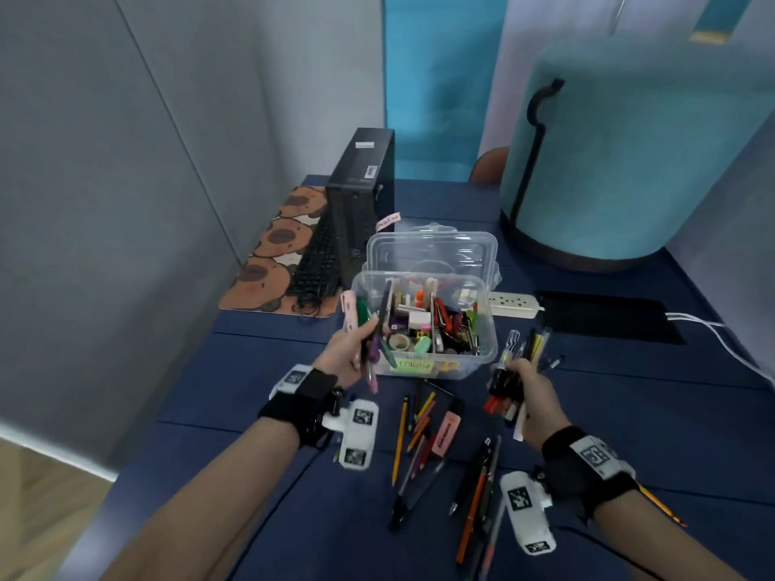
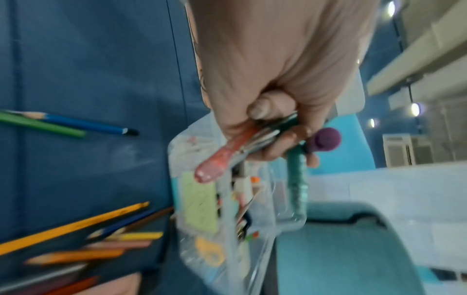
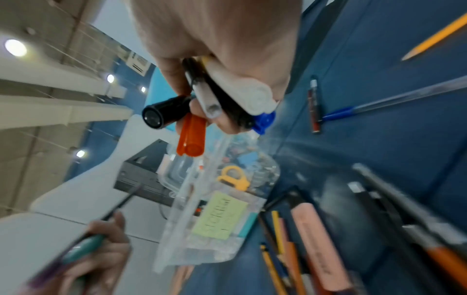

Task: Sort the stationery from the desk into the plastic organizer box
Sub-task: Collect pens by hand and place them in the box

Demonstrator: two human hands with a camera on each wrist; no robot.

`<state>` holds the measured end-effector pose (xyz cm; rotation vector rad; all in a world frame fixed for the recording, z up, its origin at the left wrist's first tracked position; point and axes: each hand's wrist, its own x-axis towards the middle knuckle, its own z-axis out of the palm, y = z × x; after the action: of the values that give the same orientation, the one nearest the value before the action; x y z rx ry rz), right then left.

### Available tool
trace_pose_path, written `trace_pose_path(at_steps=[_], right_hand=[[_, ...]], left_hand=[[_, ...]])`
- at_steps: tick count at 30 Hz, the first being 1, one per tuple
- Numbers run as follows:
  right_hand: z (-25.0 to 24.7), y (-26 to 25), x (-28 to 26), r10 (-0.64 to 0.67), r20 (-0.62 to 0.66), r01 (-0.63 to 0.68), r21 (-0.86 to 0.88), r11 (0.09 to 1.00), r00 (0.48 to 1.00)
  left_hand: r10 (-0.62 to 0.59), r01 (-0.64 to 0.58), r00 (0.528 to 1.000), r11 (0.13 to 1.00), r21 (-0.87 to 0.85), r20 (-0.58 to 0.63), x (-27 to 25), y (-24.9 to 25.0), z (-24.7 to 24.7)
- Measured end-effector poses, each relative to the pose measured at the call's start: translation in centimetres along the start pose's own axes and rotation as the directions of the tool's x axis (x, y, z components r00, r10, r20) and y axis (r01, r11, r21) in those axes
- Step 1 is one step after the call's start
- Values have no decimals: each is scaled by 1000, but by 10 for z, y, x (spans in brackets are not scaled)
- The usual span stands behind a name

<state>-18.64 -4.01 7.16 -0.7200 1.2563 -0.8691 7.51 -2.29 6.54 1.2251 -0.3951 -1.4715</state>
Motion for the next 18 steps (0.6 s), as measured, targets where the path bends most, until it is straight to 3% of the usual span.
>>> trace_pose_path(at_steps=[4, 8, 11, 14, 16, 18], right_hand=[[36, -25, 4, 6, 98, -13, 73, 997, 995], [59, -32, 17, 10, 119, -23, 104, 994, 993], [64, -34, 26, 19, 131, -40, 161, 986, 991], [64, -33, 34, 16, 120, -34, 155, 987, 993], [62, -32, 37, 14, 98, -27, 136, 990, 995], [60, -33, 37, 22, 91, -34, 137, 990, 996]], left_hand=[[1, 8, 992, 998, 67, -124, 42, 52, -15], [59, 37, 975, 907, 419, -213, 77, 64, -8], [108, 52, 972, 769, 637, -210, 86, 55, 8], [110, 137, 971, 465, 874, -210, 93, 43, 13], [74, 170, 975, 364, 916, -210, 98, 39, 12], [26, 186, 979, 318, 930, -204, 104, 36, 13]])
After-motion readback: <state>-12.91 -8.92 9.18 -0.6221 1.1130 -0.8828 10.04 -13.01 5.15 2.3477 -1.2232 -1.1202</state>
